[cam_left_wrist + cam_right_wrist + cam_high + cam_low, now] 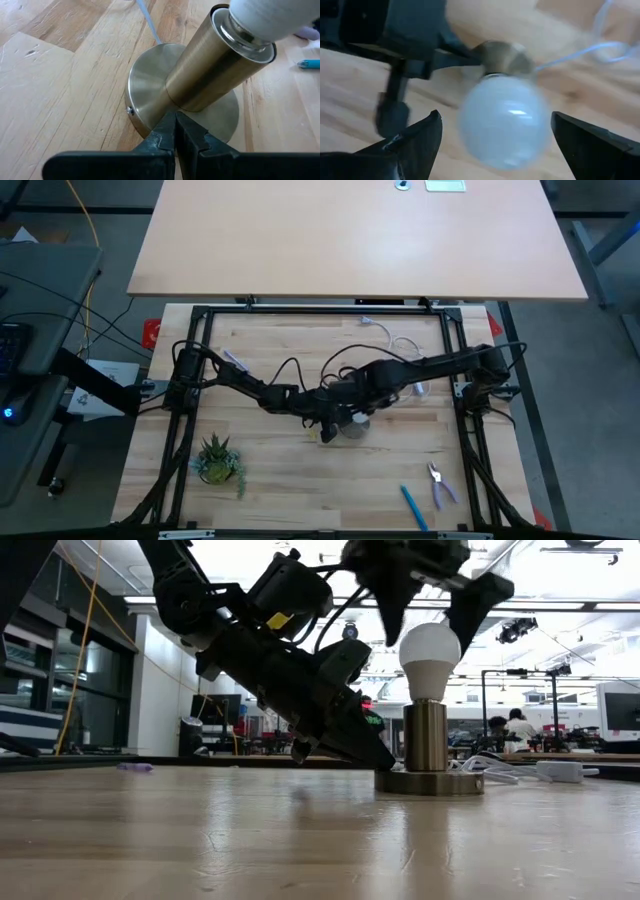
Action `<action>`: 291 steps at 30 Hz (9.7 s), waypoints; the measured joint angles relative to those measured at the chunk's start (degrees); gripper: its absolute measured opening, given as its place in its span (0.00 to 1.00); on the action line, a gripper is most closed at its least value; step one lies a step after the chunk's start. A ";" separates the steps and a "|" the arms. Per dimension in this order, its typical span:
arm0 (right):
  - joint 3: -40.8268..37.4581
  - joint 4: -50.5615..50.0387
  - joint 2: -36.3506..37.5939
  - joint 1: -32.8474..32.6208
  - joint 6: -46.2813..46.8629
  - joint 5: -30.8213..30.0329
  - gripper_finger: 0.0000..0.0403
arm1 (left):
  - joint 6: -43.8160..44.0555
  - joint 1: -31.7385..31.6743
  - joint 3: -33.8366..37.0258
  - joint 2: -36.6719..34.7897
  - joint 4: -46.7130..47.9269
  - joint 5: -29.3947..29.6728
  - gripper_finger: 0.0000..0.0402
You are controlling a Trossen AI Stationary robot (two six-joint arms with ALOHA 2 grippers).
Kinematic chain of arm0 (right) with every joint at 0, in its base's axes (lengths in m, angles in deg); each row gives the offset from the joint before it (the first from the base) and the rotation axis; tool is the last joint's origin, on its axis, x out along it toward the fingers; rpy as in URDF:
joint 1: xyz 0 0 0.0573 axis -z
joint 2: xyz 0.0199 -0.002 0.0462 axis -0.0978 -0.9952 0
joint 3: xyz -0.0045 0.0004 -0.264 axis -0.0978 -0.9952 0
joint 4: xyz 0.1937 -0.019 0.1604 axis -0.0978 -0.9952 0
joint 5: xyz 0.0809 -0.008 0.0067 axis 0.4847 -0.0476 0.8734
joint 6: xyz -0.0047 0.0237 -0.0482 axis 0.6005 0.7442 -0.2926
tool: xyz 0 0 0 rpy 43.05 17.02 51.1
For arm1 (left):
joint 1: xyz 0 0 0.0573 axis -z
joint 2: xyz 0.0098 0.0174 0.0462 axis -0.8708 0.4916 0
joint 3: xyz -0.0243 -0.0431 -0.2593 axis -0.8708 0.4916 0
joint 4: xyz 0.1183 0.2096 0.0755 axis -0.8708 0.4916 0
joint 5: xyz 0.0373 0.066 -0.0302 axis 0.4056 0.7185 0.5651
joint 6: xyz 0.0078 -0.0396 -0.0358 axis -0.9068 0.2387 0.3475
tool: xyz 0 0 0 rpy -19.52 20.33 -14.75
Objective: Screw lightbulb
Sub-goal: Remove the lightbulb from the lamp, then return to Home Position
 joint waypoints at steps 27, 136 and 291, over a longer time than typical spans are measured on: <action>-2.10 0.83 -0.45 -2.84 1.17 1.82 0.87 | -2.19 -0.09 0.02 0.00 0.00 0.47 0.00; -66.08 113.53 18.02 19.59 -62.55 -2.22 0.94 | -14.19 -14.93 57.33 -63.80 -36.97 11.04 0.00; -94.82 73.83 105.68 13.41 -61.97 1.43 0.93 | -14.39 -9.03 54.80 -117.04 27.45 11.96 0.00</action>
